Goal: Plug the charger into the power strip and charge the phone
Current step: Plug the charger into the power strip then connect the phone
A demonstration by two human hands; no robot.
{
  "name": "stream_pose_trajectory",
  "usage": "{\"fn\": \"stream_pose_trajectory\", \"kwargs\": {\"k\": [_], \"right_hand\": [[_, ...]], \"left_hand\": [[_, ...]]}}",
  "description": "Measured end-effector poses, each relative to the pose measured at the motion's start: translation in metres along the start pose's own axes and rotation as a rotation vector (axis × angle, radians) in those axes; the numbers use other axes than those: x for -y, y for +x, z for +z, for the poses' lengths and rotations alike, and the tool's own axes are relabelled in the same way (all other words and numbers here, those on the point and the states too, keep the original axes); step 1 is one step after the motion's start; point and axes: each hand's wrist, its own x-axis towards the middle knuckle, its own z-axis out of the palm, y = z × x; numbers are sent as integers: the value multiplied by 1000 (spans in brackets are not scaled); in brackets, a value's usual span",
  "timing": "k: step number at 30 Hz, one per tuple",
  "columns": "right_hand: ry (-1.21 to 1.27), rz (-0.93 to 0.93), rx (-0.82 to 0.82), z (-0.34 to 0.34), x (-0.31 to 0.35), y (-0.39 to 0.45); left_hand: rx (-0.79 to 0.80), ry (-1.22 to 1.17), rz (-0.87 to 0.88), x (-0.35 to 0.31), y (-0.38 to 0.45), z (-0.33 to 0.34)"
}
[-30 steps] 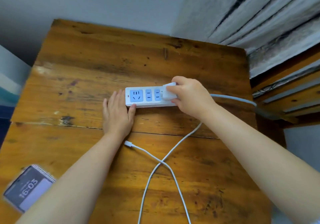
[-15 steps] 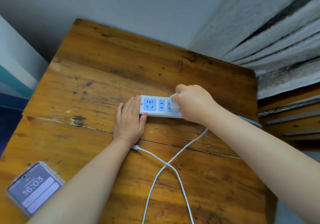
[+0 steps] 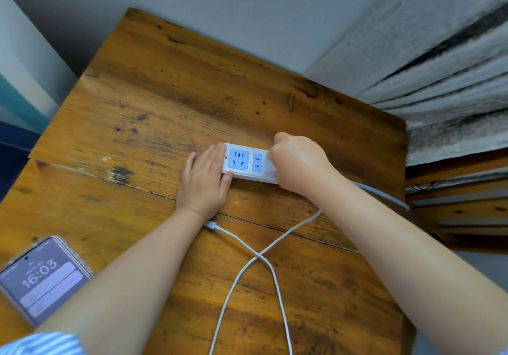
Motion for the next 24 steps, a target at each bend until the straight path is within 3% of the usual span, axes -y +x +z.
{"fn": "stream_pose_trajectory", "kwargs": {"k": [15, 24], "right_hand": [[44, -91, 13, -4, 5, 11], [63, -76, -62, 3, 7, 7]], "left_hand": [[-3, -41, 5, -1, -2, -3], [54, -154, -21, -2, -6, -15]]}}
